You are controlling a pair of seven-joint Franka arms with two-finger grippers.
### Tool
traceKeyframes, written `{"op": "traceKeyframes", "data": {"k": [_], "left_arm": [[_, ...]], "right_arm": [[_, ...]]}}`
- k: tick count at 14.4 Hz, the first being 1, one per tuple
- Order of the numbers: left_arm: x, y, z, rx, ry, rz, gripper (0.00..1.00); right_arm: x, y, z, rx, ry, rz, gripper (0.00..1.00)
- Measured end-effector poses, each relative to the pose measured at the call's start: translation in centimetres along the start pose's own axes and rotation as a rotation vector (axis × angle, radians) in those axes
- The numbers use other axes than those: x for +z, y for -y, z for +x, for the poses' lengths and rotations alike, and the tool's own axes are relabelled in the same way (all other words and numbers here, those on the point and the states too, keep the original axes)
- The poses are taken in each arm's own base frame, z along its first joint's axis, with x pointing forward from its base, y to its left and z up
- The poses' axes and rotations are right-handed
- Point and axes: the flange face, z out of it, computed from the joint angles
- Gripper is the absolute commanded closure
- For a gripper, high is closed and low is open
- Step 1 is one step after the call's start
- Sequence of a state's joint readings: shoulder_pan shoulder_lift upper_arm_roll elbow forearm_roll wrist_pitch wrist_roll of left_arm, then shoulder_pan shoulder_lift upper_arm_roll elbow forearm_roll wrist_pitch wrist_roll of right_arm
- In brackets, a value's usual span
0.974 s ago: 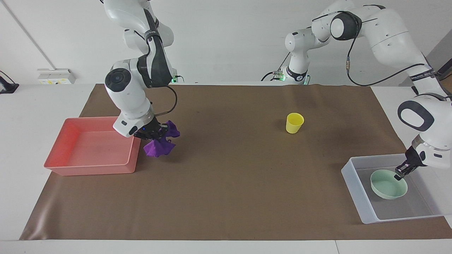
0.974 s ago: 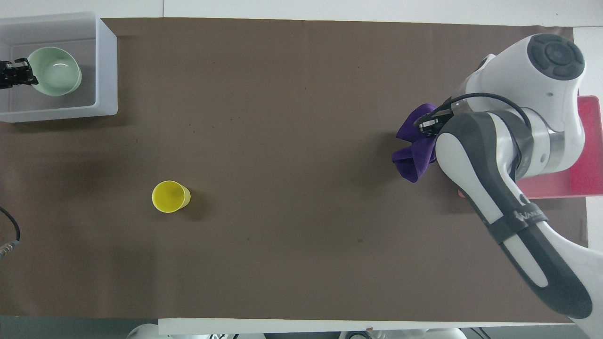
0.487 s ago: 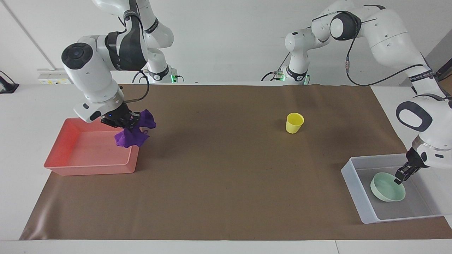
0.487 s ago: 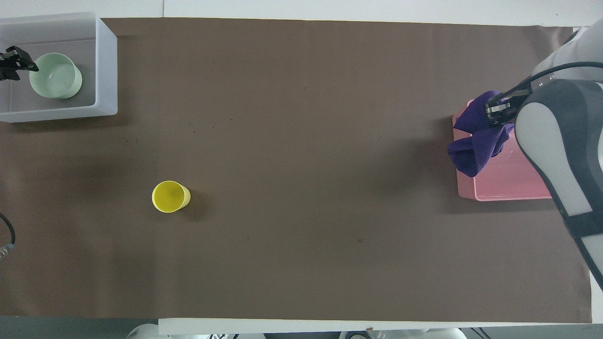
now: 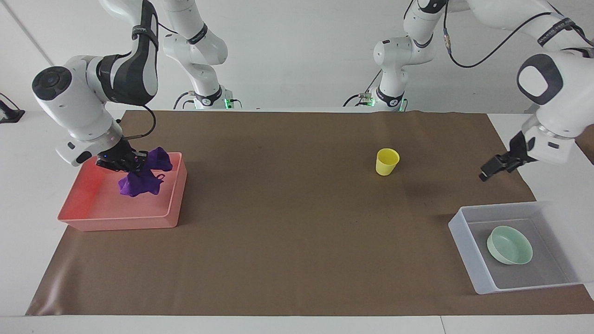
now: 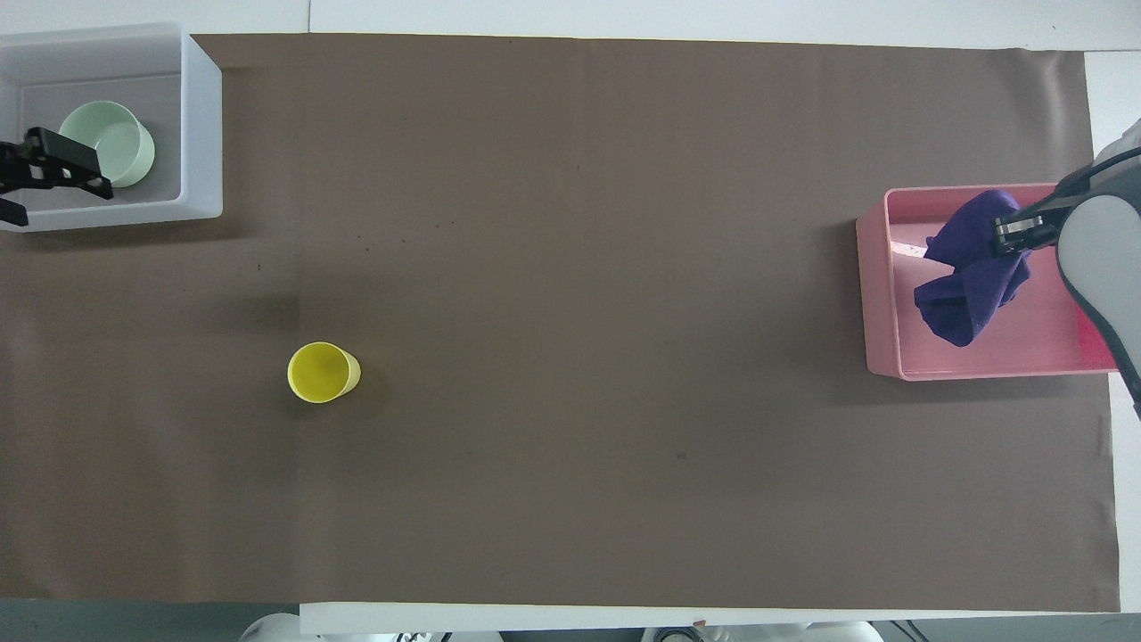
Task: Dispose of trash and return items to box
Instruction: 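Drop the cloth in the pink bin while the left gripper grasps the cup, then lift the yellow cup with the left gripper and carry it to the white bin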
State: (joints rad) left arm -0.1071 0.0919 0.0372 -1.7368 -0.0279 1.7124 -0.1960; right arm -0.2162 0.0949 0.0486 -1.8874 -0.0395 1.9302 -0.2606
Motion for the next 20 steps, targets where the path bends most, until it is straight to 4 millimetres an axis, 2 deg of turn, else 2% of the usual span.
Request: {"op": "traceKeyframes", "data": {"k": [1,2,4,6,8,9,10,12,13,14,17,20], "left_arm": [[2.4,-2.3,-2.5,0.019,0.043,0.022,0.00],[4.9,-3.6,-4.6,0.028,0.068,0.035,0.00],[9.6,-4.5,-8.0,0.042,0.067,0.040,0.00],[12.6,-5.6,-11.0,0.043,0.057,0.045,0.00],[14.1,-6.9,-13.0,0.058,0.059,0.053,0.00],[14.4,-7.2,-13.4,0.063,0.061,0.056,0.01],[14.6,-7.3,-13.6,0.066,0.064,0.058,0.10],[15.2,-7.4,-13.8,0.065,0.056,0.056,0.81],[15.6,-7.4,-13.8,0.056,0.040,0.049,0.94],[16.1,-7.3,-13.8,0.050,0.027,0.044,1.00],[16.8,-7.0,-13.6,0.043,0.007,0.034,1.00],[16.2,-7.3,-13.3,0.034,-0.016,0.018,1.00]], "right_arm": [[1.4,-0.6,-0.4,-0.009,-0.010,-0.002,0.97],[2.8,-0.9,-0.8,-0.015,-0.018,-0.003,0.97],[5.3,-0.8,-1.4,-0.021,-0.023,-0.003,0.92],[7.1,-0.4,-1.9,-0.025,-0.022,-0.002,0.72],[8.1,-0.1,-2.4,-0.029,-0.010,0.002,0.51],[8.1,0.1,-2.4,-0.031,-0.010,0.002,0.27],[7.9,0.2,-2.3,-0.034,-0.013,0.001,0.22],[7.0,0.7,-2.2,-0.042,-0.005,0.002,0.06],[6.0,0.9,-2.0,-0.046,0.001,0.003,0.02],[4.7,1.2,-1.7,-0.052,0.002,0.002,0.01],[0.2,2.8,-1.0,-0.077,0.024,0.003,0.02],[-3.9,6.1,-0.3,-0.128,0.045,0.002,0.01]]}}
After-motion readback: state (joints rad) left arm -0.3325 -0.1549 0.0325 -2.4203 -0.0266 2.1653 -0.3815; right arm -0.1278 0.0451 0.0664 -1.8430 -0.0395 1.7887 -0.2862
